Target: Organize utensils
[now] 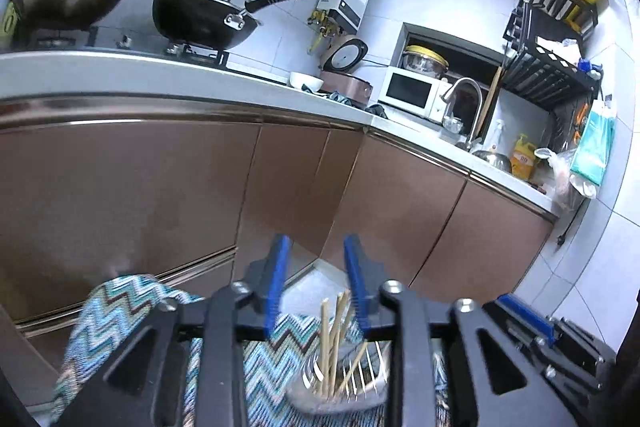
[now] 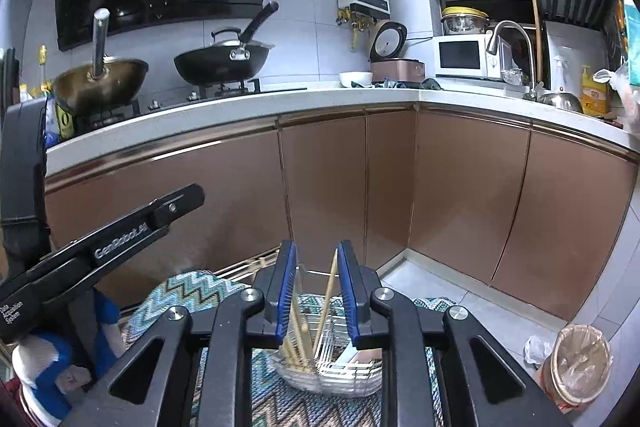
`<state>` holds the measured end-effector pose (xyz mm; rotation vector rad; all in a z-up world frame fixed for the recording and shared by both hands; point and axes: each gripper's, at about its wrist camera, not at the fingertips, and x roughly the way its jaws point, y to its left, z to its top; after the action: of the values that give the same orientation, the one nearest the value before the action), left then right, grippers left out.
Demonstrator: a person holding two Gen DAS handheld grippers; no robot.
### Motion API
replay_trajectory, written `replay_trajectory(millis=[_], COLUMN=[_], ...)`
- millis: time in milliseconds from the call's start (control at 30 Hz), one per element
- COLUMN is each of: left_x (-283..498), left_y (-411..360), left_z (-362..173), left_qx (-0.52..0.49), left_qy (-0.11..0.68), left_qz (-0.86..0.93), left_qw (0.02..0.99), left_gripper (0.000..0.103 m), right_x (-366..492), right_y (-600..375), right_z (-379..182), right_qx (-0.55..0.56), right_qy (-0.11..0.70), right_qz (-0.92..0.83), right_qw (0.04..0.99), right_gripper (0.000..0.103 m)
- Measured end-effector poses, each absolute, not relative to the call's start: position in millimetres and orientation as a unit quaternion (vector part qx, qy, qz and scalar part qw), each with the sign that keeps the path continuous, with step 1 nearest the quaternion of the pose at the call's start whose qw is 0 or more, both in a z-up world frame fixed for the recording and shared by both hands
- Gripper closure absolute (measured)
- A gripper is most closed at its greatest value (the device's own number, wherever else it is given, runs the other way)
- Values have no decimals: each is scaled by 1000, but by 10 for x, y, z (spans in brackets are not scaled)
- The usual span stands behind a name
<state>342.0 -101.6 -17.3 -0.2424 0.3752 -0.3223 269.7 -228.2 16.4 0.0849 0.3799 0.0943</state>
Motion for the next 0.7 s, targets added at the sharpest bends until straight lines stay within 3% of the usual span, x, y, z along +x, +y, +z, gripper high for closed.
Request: replay_trajectory(millis=[67, 433, 700], left_x=[3253, 1890, 1027], left_y=[-940, -589, -251], left_z=[-89, 275, 328], left_qx=[-115, -46, -31], left_qy=[186, 154, 134], left_qz=[-153, -115, -72], left_qw=[964, 980, 988], left_gripper=[61, 37, 36], right_x=[2569, 1567, 820], right_y=[-2258, -2064, -1974], right_z=[223, 488, 495], right_qx=[45, 44, 51], right_qy=[185, 161, 139], right_qz=[49, 46, 8], right_qw=[980, 985, 989], right_gripper=[73, 58, 41])
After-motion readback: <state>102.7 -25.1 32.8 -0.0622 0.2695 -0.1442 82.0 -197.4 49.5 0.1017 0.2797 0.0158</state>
